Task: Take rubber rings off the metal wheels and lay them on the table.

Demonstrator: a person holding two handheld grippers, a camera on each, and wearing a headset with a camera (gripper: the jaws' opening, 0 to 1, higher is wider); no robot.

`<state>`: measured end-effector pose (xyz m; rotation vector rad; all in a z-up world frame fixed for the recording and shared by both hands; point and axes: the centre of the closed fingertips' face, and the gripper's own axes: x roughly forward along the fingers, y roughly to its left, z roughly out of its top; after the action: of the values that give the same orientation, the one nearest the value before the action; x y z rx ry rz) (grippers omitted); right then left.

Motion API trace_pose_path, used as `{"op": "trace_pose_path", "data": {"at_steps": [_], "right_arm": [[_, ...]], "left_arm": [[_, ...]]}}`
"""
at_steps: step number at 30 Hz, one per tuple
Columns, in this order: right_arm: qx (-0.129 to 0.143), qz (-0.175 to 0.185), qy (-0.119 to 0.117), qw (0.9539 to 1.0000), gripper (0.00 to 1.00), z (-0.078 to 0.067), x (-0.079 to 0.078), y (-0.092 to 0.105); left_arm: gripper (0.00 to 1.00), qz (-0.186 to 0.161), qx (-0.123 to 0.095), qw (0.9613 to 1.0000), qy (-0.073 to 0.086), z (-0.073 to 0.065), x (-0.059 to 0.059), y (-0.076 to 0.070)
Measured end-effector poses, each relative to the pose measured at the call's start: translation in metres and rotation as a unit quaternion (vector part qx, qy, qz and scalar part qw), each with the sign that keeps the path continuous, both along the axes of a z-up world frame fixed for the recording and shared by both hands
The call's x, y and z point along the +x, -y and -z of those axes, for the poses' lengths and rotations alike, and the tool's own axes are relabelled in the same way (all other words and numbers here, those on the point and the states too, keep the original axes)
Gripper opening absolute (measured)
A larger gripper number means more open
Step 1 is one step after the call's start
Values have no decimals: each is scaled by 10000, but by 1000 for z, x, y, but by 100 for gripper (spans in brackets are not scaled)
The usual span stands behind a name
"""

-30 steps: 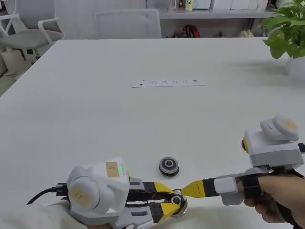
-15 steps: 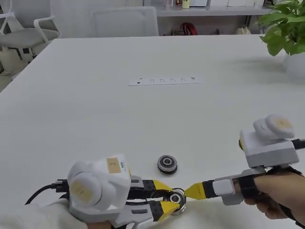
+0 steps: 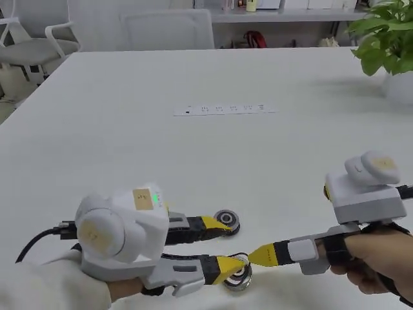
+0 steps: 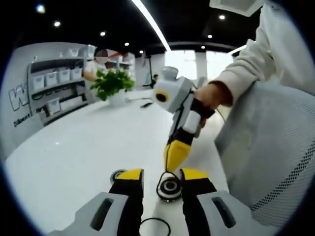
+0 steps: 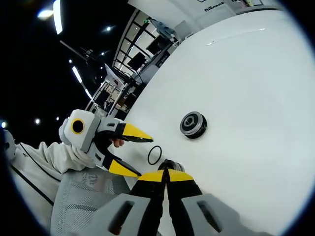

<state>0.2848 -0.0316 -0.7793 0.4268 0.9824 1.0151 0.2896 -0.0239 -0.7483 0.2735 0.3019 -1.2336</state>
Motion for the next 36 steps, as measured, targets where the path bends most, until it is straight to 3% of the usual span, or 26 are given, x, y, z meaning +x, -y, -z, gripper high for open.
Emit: {"op": "trace_pose_path", "data": {"at_steps": [2, 6, 12, 18, 22, 29, 34, 36], "right_arm": [[27, -25, 25, 10000, 0, -3, -1, -2], [97, -40, 58, 9999, 0, -6, 0, -4], [262, 81, 155, 9995, 0, -18, 7, -3], [424, 256, 226, 9985, 0, -28, 13, 0], [542, 366, 263, 9975, 0, -36, 16, 2], [717, 482, 261, 9959, 0, -44, 20, 2], [832, 521, 254, 9948, 0, -49, 22, 0], [845, 525, 262, 9947, 0, -49, 22, 0]], "left_arm": [[37, 58, 87, 9998, 154, -5, -1, -3], [48, 139, 149, 9996, 203, -11, -5, -7], [56, 101, 39, 9997, 213, -27, -3, -16], [64, -31, -44, 9994, 355, -44, 2, -26], [67, -121, -86, 9992, 363, -51, 2, -34], [68, -383, -66, 9985, 378, -56, -3, -57], [69, -579, 127, 9977, 314, -43, -8, -73], [70, -616, 130, 9978, 211, -38, -12, -77]]}}
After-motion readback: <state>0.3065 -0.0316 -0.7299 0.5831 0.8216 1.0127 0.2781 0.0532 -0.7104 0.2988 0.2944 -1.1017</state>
